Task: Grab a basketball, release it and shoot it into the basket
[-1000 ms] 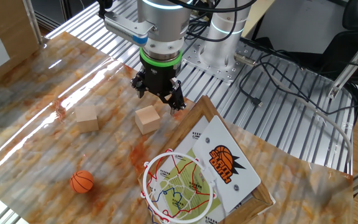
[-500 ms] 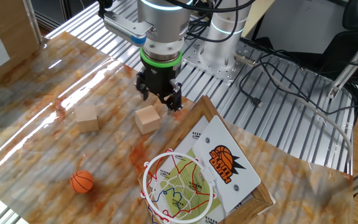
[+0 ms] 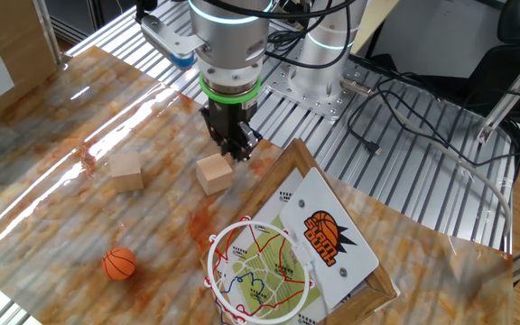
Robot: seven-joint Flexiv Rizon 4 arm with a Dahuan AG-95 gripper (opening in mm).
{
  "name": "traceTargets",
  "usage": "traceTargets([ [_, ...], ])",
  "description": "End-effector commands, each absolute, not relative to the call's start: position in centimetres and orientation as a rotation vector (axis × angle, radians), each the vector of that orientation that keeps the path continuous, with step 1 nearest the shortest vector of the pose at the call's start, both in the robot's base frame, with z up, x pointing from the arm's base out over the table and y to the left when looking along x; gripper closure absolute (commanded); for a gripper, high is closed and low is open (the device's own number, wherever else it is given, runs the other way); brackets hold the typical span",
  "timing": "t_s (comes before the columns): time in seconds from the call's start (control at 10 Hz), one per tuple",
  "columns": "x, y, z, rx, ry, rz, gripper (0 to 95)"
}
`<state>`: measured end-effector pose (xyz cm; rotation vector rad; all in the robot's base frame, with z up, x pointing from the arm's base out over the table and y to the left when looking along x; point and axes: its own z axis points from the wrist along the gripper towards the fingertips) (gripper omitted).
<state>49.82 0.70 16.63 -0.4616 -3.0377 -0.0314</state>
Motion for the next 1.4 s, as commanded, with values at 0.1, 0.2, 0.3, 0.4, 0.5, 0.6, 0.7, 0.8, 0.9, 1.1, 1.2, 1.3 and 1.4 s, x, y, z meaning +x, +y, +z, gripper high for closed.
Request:
traceTargets([
  [0.1,49.9,0.7,16.4,-0.459,-3.039,-0.035,95.0],
  [0.2,49.9,0.8,16.3,-0.461,-3.040,-0.036,95.0],
  [0.3,50.0,0.8,16.2,-0.464,-3.040,-0.038,95.0],
  [0.4,50.0,0.8,16.1,-0.468,-3.039,-0.038,95.0],
  [0.5,50.0,0.8,16.1,-0.471,-3.039,-0.038,95.0],
  [0.6,50.0,0.8,16.2,-0.471,-3.038,-0.038,95.0],
  [0.7,50.1,0.8,16.1,-0.469,-3.036,-0.041,95.0],
  [0.8,50.1,0.8,16.1,-0.467,-3.036,-0.041,95.0],
  [0.9,50.2,0.8,16.1,-0.467,-3.033,-0.048,95.0],
  [1.1,50.4,0.8,16.0,-0.461,-3.031,-0.055,95.0],
  [1.2,50.5,0.8,16.0,-0.450,-3.033,-0.055,95.0],
  [1.3,50.7,0.7,16.1,-0.445,-3.034,-0.056,95.0],
  [1.4,51.0,0.7,16.1,-0.442,-3.032,-0.060,95.0],
])
